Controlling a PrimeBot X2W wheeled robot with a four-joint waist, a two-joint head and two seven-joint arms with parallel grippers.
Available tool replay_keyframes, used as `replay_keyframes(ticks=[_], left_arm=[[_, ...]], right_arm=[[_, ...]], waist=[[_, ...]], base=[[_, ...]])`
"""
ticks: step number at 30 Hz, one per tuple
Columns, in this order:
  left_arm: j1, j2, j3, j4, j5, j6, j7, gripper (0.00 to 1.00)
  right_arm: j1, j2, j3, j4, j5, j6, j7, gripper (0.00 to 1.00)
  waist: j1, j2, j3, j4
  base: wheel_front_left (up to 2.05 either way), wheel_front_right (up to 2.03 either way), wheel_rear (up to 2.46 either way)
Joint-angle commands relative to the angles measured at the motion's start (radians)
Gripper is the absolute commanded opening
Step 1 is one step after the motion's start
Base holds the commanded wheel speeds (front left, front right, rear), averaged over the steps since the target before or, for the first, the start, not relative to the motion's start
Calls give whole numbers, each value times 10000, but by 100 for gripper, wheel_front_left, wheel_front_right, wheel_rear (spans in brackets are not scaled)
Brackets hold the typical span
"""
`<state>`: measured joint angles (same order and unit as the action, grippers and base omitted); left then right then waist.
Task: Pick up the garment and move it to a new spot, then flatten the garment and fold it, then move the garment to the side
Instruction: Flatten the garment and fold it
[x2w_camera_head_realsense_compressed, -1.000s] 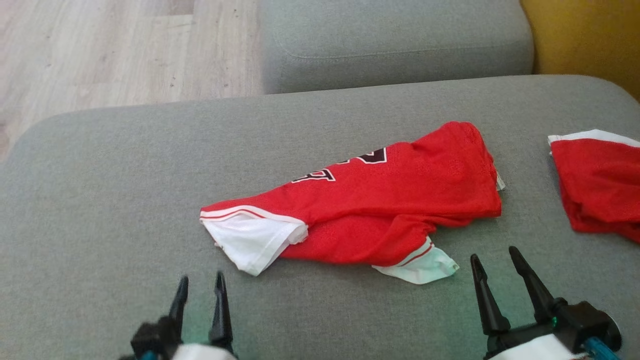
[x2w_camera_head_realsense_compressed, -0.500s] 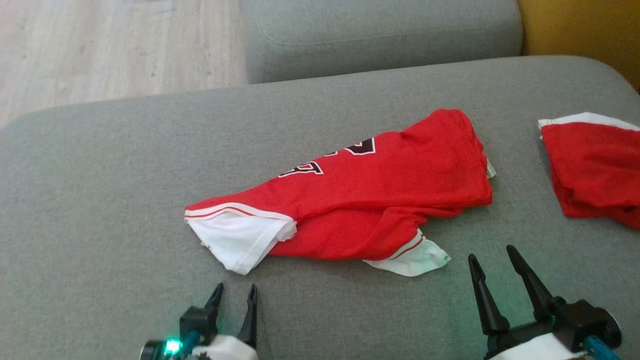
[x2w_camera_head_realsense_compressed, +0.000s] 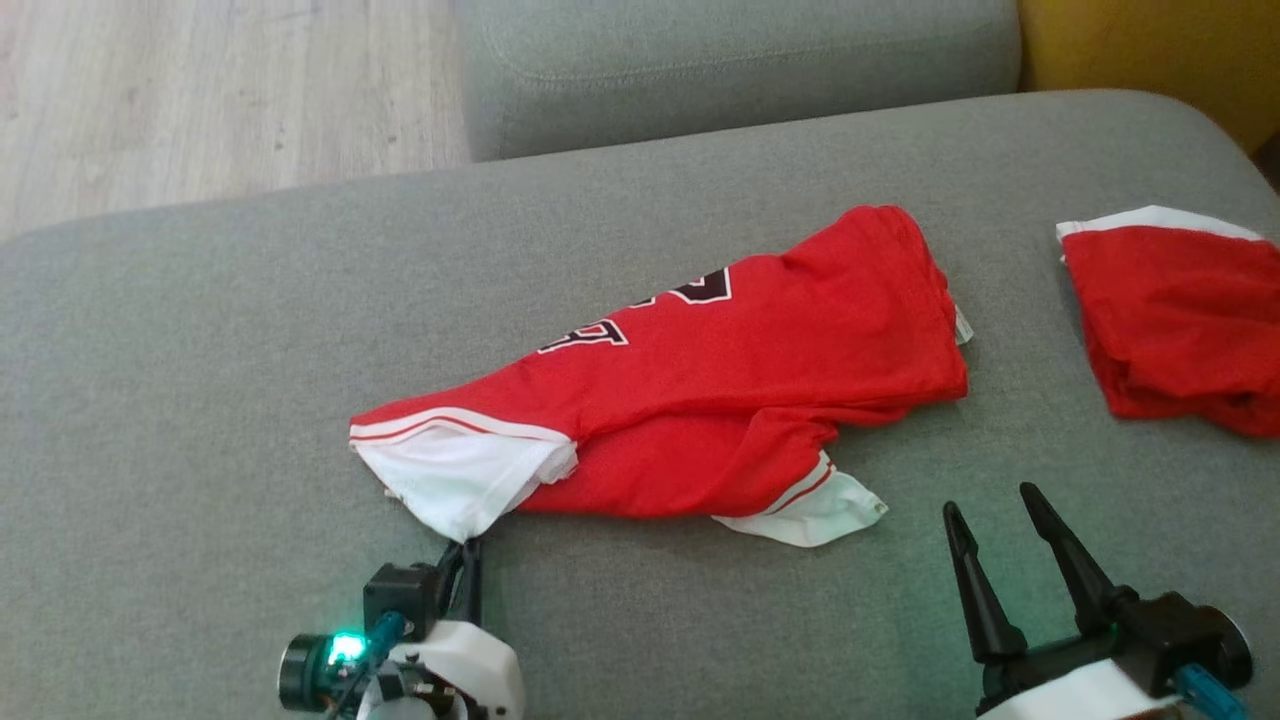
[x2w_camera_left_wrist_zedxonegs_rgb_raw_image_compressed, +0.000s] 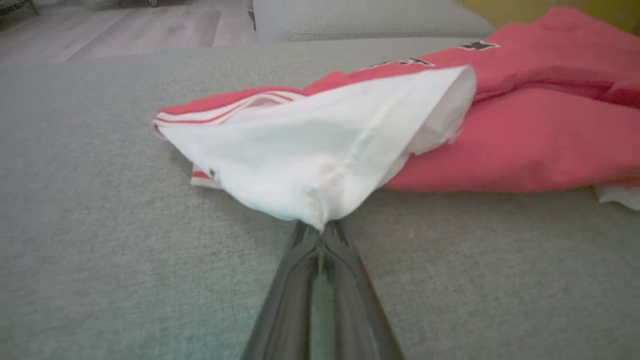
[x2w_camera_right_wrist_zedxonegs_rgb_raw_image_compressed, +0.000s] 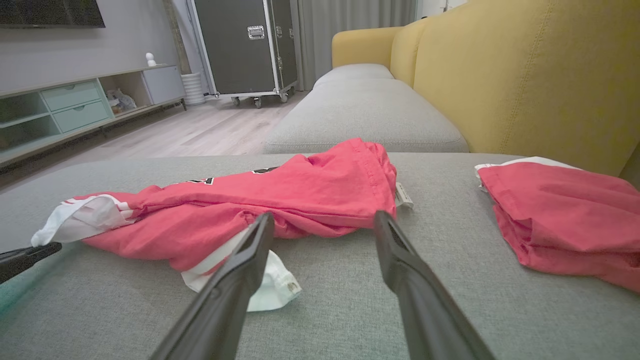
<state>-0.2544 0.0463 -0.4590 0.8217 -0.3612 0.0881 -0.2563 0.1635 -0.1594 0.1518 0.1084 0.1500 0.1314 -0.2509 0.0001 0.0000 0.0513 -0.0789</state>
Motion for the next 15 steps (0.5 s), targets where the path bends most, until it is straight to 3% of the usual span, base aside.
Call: replay_keyframes(ticks=[1, 9, 15], left_arm=[[-166, 40, 325, -363, -36, 48, -55, 0], [420, 72, 522, -1437, 445, 164, -55, 0], [886, 545, 1020, -2838, 922, 241, -55, 0]], right_arm=[[-316, -199, 168, -294, 39, -7, -109, 100], [-55, -102, -10, -346, -31, -7, -109, 100], [-82, -144, -112, -111, 166, -7, -109, 100]], waist=[[-1, 0, -72, 17], [-1, 0, -322, 322], [-1, 0, -396, 672]], base=[[0, 0, 0], [0, 0, 0], [0, 0, 0]])
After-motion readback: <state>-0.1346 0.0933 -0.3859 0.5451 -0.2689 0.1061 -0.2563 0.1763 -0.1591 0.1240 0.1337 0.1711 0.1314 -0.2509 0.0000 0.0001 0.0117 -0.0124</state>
